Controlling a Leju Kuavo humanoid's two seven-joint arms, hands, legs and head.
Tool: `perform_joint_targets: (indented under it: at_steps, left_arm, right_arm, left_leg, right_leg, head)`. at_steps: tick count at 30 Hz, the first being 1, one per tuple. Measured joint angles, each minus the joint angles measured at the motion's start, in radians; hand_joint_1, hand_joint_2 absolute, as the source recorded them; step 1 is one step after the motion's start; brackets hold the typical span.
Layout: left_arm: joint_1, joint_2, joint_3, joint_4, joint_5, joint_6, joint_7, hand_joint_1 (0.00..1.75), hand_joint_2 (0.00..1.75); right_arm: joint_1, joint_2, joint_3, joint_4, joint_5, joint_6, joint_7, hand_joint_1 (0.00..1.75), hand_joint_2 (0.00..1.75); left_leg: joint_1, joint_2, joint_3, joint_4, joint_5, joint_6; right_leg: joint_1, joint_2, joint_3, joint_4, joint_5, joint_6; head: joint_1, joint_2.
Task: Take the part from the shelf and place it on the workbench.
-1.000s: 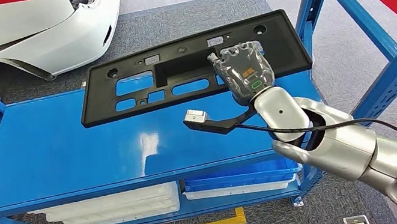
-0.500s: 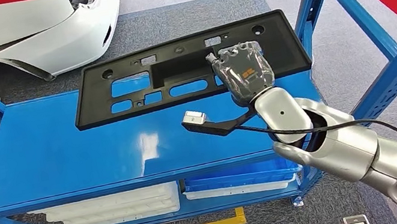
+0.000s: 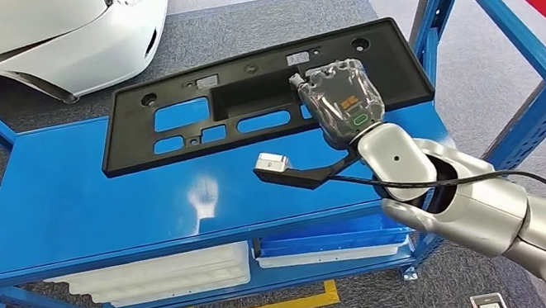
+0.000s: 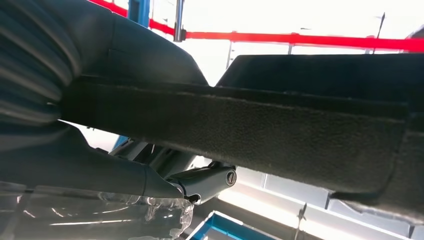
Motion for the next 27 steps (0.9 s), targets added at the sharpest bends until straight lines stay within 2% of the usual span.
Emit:
perform_joint_targets:
  at_steps: [1,2,3,4,6,8,9,10,11,13,14,15,16,18,19,20,21,23,24,25,26,27]
  left_arm:
    - [0.0,0.0,0.0,0.0,0.0,0.0,0.0,0.0,1.75]
    - [0.0,0.0,0.0,0.0,0.0,0.0,0.001,0.0,1.75]
    - [-0.001,0.001,0.0,0.001,0.0,0.001,0.001,0.0,1.75]
    - [-0.001,0.002,0.0,0.001,0.0,0.001,0.001,0.0,1.75]
    - [-0.001,0.005,0.0,0.002,0.0,0.003,0.002,0.0,1.75]
    - [0.0,0.004,0.0,0.002,0.0,0.004,0.004,0.0,1.75]
    - [0.0,0.004,0.0,0.002,0.0,0.004,0.004,0.0,1.75]
    - [0.0,0.004,0.0,0.002,0.0,0.005,0.005,0.0,1.75]
    - [0.0,0.004,0.0,0.002,0.0,0.005,0.006,0.0,1.75]
    - [-0.001,0.004,0.0,0.002,0.001,0.005,0.008,0.0,1.75]
    - [-0.001,0.004,0.0,0.003,0.001,0.005,0.009,0.0,1.75]
    - [-0.002,0.004,0.0,0.003,0.001,0.005,0.009,0.0,1.75]
    - [-0.002,0.004,0.0,0.003,0.001,0.006,0.01,0.0,1.75]
    - [-0.002,0.006,0.0,0.003,0.001,0.007,0.011,0.0,1.75]
    - [-0.003,0.007,0.0,0.003,0.001,0.008,0.011,0.0,1.75]
    - [-0.003,0.008,0.0,0.003,0.001,0.008,0.011,0.0,1.75]
    - [-0.004,0.009,0.0,0.004,0.001,0.008,0.011,0.0,1.75]
    - [-0.004,0.01,0.0,0.004,0.002,0.007,0.011,0.0,1.75]
    - [-0.004,0.01,0.0,0.004,0.002,0.007,0.011,0.0,1.75]
    - [-0.004,0.01,0.0,0.004,0.002,0.007,0.012,0.0,1.75]
    - [-0.005,0.01,0.0,0.004,0.002,0.007,0.012,0.0,1.75]
    - [-0.005,0.01,0.0,0.004,0.002,0.007,0.012,0.0,1.75]
  right_arm:
    - [0.002,-0.001,-0.001,0.0,-0.003,0.0,0.0,1.75,1.75]
    - [0.003,-0.001,-0.002,0.0,-0.005,0.0,0.0,1.75,1.75]
    - [0.003,-0.001,-0.004,0.0,-0.006,-0.001,0.0,1.75,1.75]
    - [0.003,-0.001,-0.005,-0.001,-0.007,-0.002,0.0,1.75,1.75]
    - [0.004,-0.001,-0.006,-0.002,-0.01,-0.003,-0.001,1.75,1.75]
    - [0.005,-0.001,-0.007,-0.003,-0.012,-0.004,-0.002,1.75,1.75]
    - [0.004,-0.001,-0.007,-0.003,-0.015,-0.005,-0.003,1.75,1.75]
    - [0.004,-0.001,-0.007,-0.004,-0.017,-0.007,-0.003,1.75,1.75]
    - [0.004,-0.001,-0.008,-0.004,-0.02,-0.008,-0.003,1.75,1.75]
    - [0.004,0.0,-0.008,-0.005,-0.026,-0.01,-0.004,1.75,1.75]
    - [0.004,0.0,-0.008,-0.005,-0.028,-0.011,-0.004,1.75,1.75]
    - [0.005,0.0,-0.008,-0.005,-0.031,-0.012,-0.004,1.75,1.75]
    - [0.005,0.0,-0.008,-0.006,-0.035,-0.013,-0.004,1.75,1.75]
    - [0.005,0.0,-0.008,-0.008,-0.043,-0.015,-0.005,1.75,1.75]
    - [0.005,-0.001,-0.009,-0.01,-0.047,-0.017,-0.006,1.75,1.75]
    - [0.004,-0.001,-0.01,-0.013,-0.05,-0.018,-0.007,1.75,1.75]
    - [0.004,-0.001,-0.01,-0.015,-0.053,-0.02,-0.008,1.75,1.75]
    - [0.004,-0.001,-0.01,-0.018,-0.057,-0.021,-0.011,1.75,1.75]
    - [0.004,-0.002,-0.01,-0.019,-0.058,-0.022,-0.011,1.75,1.75]
    - [0.004,-0.003,-0.011,-0.02,-0.059,-0.022,-0.012,1.75,1.75]
    - [0.003,-0.004,-0.011,-0.02,-0.059,-0.022,-0.012,1.75,1.75]
    - [0.003,-0.005,-0.011,-0.02,-0.06,-0.022,-0.013,1.75,1.75]
  left_leg:
    - [0.003,0.0,-0.004,0.008,-0.002,-0.003]
    - [0.006,0.0,-0.009,0.018,-0.006,-0.009]
    - [0.007,0.0,-0.016,0.027,-0.01,-0.016]
    - [0.007,-0.001,-0.024,0.037,-0.013,-0.024]
    - [0.002,-0.002,-0.037,0.049,-0.012,-0.037]
    - [0.002,-0.002,-0.043,0.054,-0.01,-0.048]
    - [0.004,-0.003,-0.048,0.065,-0.022,-0.053]
    - [0.005,-0.003,-0.058,0.092,-0.048,-0.056]
    - [0.005,-0.004,-0.075,0.139,-0.087,-0.057]
    - [0.003,-0.005,-0.117,0.267,-0.169,-0.056]
    - [0.001,-0.005,-0.127,0.315,-0.19,-0.054]
    - [-0.002,-0.005,-0.122,0.331,-0.192,-0.049]
    - [-0.006,-0.005,-0.099,0.311,-0.174,-0.041]
    - [-0.02,-0.008,-0.014,0.187,-0.124,-0.014]
    - [-0.026,-0.009,0.025,0.12,-0.108,-0.003]
    - [-0.031,-0.009,0.05,0.07,-0.098,0.004]
    - [-0.034,-0.009,0.06,0.042,-0.095,0.008]
    - [-0.036,-0.006,0.053,0.019,-0.07,0.011]
    - [-0.035,-0.004,0.046,0.005,-0.053,0.016]
    - [-0.033,-0.002,0.038,-0.008,-0.033,0.02]
    - [-0.03,0.0,0.026,-0.019,-0.014,0.023]
    - [-0.029,0.001,0.012,-0.022,0.001,0.025]
  right_leg:
    - [-0.004,-0.003,0.014,-0.036,0.034,0.004]
    - [-0.008,-0.007,0.04,-0.098,0.07,0.009]
    - [-0.009,-0.011,0.065,-0.154,0.092,0.012]
    - [-0.008,-0.014,0.081,-0.194,0.106,0.01]
    - [-0.006,-0.013,0.081,-0.211,0.103,-0.005]
    - [-0.006,-0.011,0.068,-0.211,0.109,-0.024]
    - [-0.004,-0.01,0.063,-0.212,0.115,-0.032]
    - [-0.004,-0.01,0.057,-0.213,0.12,-0.041]
    - [-0.003,-0.01,0.05,-0.214,0.126,-0.049]
    - [0.004,-0.009,0.034,-0.214,0.139,-0.06]
    - [0.009,-0.009,0.026,-0.214,0.145,-0.063]
    - [0.014,-0.009,0.018,-0.214,0.153,-0.065]
    - [0.018,-0.008,0.01,-0.214,0.16,-0.066]
    - [0.025,-0.006,-0.004,-0.214,0.176,-0.067]
    - [0.026,-0.005,-0.009,-0.214,0.184,-0.064]
    - [0.026,-0.006,-0.013,-0.216,0.193,-0.06]
    - [0.022,-0.008,-0.015,-0.22,0.203,-0.054]
    - [0.018,-0.01,-0.017,-0.236,0.226,-0.039]
    - [0.018,-0.009,-0.02,-0.24,0.225,-0.033]
    - [0.019,-0.008,-0.026,-0.231,0.203,-0.028]
    - [0.02,-0.007,-0.036,-0.201,0.161,-0.023]
    - [0.018,-0.007,-0.047,-0.151,0.107,-0.02]
  head:
    - [0.004,0.0]
    - [0.008,0.0]
    - [0.013,0.0]
    - [0.019,0.0]
    - [0.02,0.0]
    - [0.009,0.0]
    - [0.004,0.0]
    - [-0.002,0.0]
    - [-0.01,0.0]
    - [-0.028,0.0]
    - [-0.034,0.0]
    - [-0.039,0.0]
    - [-0.043,0.0]
    - [-0.049,0.0]
    - [-0.049,0.0]
    - [-0.047,0.0]
    - [-0.046,0.0]
    - [-0.051,0.0]
    - [-0.055,0.0]
    - [-0.054,0.0]
    - [-0.049,0.0]
    - [-0.043,0.0]
